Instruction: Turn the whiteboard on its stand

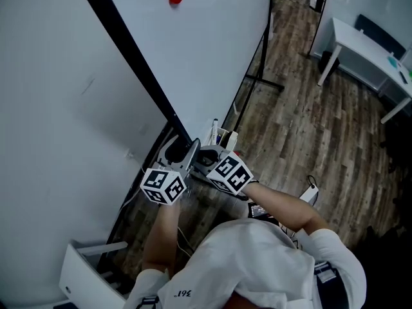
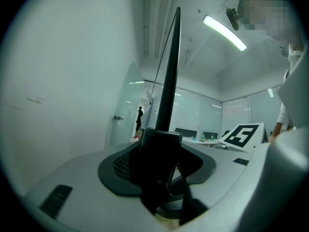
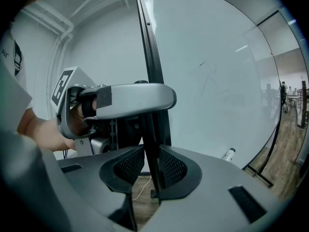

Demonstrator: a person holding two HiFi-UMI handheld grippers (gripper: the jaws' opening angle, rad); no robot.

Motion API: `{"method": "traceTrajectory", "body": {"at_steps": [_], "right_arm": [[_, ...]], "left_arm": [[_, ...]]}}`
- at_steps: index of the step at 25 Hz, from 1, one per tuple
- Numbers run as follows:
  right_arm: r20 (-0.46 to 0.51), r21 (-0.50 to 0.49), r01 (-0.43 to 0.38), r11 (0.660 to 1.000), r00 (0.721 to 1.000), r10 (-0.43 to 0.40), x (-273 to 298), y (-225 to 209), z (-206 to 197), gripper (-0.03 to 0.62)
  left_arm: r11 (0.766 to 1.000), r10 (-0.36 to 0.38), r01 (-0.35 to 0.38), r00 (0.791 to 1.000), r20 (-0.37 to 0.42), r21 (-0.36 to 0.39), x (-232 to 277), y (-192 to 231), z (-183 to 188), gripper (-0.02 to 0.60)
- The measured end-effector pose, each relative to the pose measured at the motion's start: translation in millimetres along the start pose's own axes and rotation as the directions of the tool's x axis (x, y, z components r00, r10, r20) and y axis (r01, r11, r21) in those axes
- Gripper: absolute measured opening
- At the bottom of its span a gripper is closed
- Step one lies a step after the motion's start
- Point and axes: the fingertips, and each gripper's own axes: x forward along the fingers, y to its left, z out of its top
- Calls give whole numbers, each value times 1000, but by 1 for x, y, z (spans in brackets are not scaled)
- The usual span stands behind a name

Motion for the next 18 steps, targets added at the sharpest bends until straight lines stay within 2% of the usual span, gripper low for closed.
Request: {"method": "traceTrajectory", "body": {"at_steps": [18], "right_arm": [[-17, -38, 12, 999, 1000, -13, 31, -13, 14, 107]], "left_arm": [[1000, 25, -25, 1000, 5, 3, 10, 36, 9, 206]]}}
